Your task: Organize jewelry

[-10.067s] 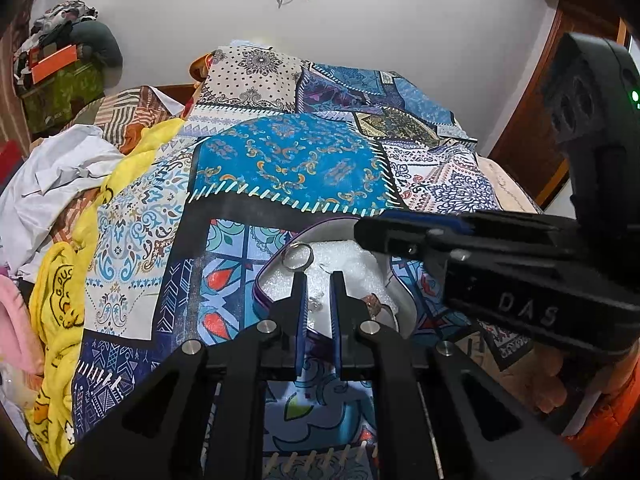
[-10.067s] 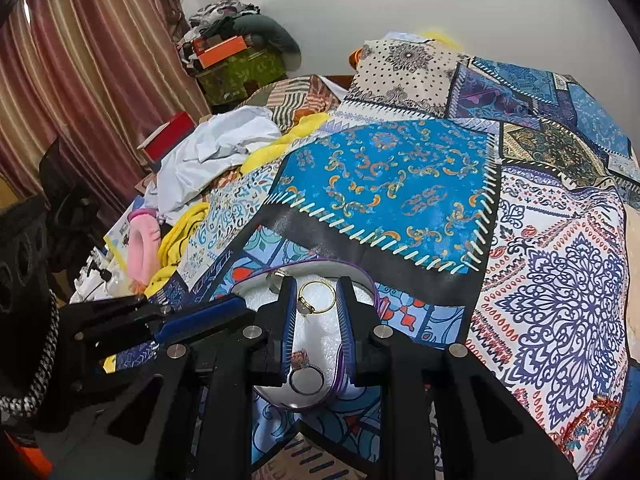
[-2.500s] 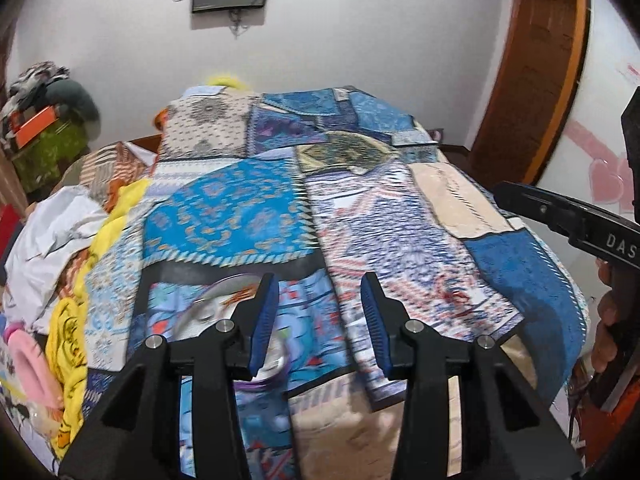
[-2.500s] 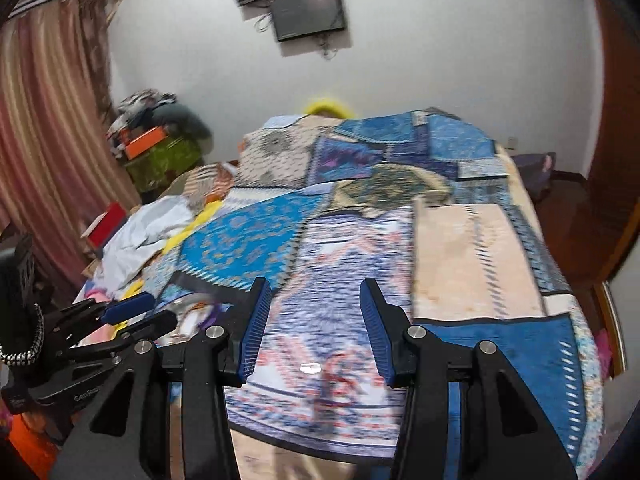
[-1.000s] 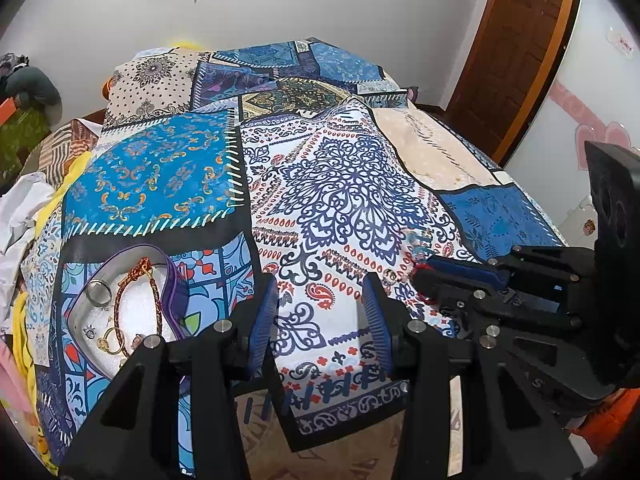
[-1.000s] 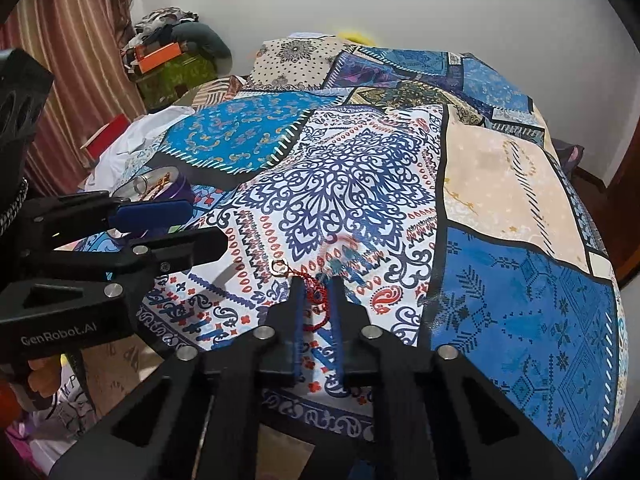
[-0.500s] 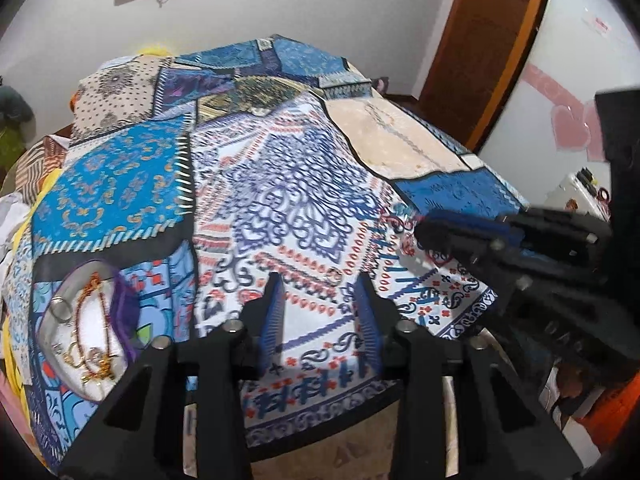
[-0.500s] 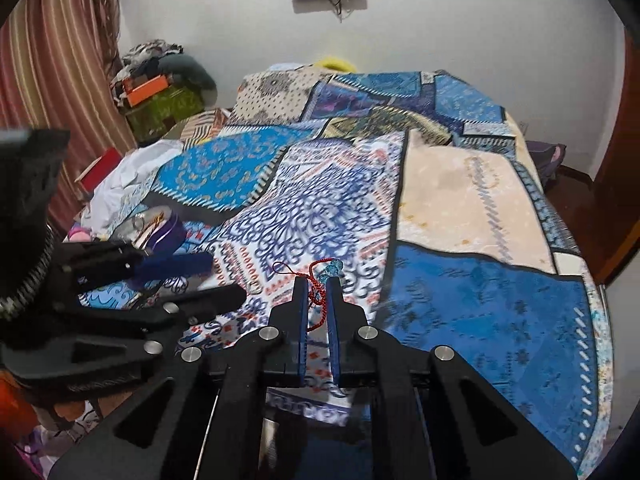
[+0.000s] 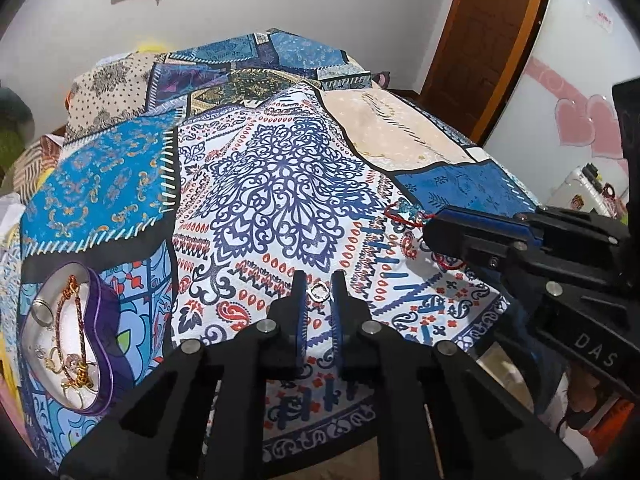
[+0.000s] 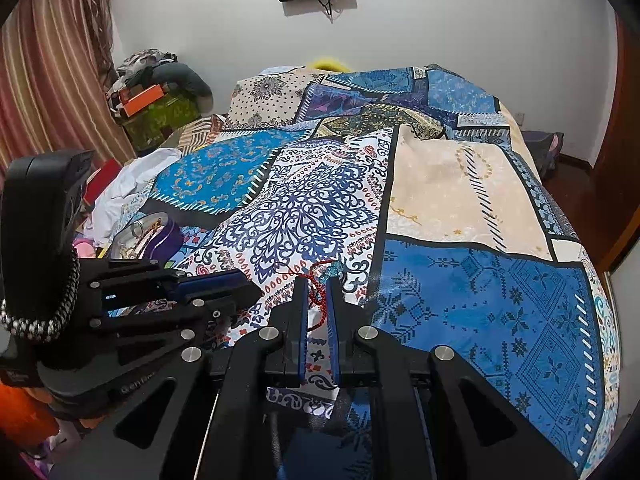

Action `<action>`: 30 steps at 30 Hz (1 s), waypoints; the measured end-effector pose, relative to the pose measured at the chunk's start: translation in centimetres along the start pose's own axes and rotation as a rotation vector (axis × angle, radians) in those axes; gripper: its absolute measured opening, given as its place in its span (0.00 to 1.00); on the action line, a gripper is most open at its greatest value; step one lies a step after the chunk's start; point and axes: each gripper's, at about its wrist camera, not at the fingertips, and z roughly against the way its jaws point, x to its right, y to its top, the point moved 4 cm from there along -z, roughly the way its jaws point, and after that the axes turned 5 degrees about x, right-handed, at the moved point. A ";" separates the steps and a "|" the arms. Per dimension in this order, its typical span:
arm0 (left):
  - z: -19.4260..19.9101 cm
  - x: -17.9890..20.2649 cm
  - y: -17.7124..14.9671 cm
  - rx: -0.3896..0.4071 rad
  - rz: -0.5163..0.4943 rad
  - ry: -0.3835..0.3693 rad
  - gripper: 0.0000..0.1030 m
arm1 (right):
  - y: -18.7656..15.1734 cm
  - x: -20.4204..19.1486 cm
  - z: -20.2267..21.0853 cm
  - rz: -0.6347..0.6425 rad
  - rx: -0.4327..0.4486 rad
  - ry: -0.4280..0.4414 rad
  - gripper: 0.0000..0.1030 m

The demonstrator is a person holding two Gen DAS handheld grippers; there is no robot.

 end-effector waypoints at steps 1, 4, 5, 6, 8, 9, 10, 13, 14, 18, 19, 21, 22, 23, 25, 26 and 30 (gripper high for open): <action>0.1 0.1 0.0 0.002 -0.004 0.002 0.09 | 0.0 -0.1 0.1 0.001 0.001 0.001 0.07; 0.7 0.3 -0.1 0.006 0.001 -0.011 0.09 | 0.3 -0.2 0.4 0.002 0.010 0.002 0.07; 1.0 0.3 -0.1 0.012 -0.001 -0.007 0.09 | 0.4 -0.3 0.5 0.002 0.012 0.002 0.07; 1.3 0.2 -0.1 0.018 0.000 -0.005 0.09 | 0.5 -0.4 0.7 0.004 0.017 0.002 0.07; 1.9 0.1 -0.1 0.030 0.001 -0.002 0.09 | 0.8 -0.7 0.8 0.009 0.024 0.000 0.07; 2.3 -0.1 0.0 0.039 0.001 0.003 0.09 | 1.0 -0.8 0.9 0.013 0.028 -0.001 0.07; 2.7 -0.2 0.1 0.046 0.001 0.004 0.09 | 1.1 -1.0 1.0 0.016 0.031 0.001 0.07; 3.8 -0.7 0.4 0.069 0.002 0.017 0.09 | 1.6 -1.6 1.1 0.025 0.041 0.006 0.07; 4.2 -0.9 0.6 0.079 0.004 0.023 0.09 | 1.8 -1.9 1.2 0.029 0.046 0.006 0.07; 6.0 -2.0 1.0 0.115 0.015 0.045 0.09 | 2.6 -3.2 1.4 0.041 0.066 0.018 0.07; 6.2 -2.1 1.1 0.122 0.015 0.051 0.09 | 2.8 -3.5 1.5 0.045 0.071 0.021 0.07; 6.9 -2.7 1.3 0.137 0.016 0.065 0.09 | 3.3 -4.2 1.6 0.051 0.082 0.029 0.07; 7.3 -3.0 1.3 0.144 0.016 0.074 0.09 | 3.6 -4.7 1.7 0.055 0.089 0.034 0.07; 7.7 -3.3 1.4 0.152 0.020 0.082 0.09 | 3.7 -5.0 1.7 0.058 0.094 0.037 0.07; 8.4 -4.0 1.4 0.164 0.029 0.092 0.09 | 4.2 -5.9 1.9 0.066 0.107 0.050 0.07; 8.8 -4.4 1.5 0.171 0.036 0.097 0.09 | 4.6 -6.4 2.0 0.071 0.115 0.056 0.07; 10.2 -5.8 1.5 0.199 0.053 0.127 0.09 | 5.4 -8.2 2.1 0.082 0.137 0.080 0.07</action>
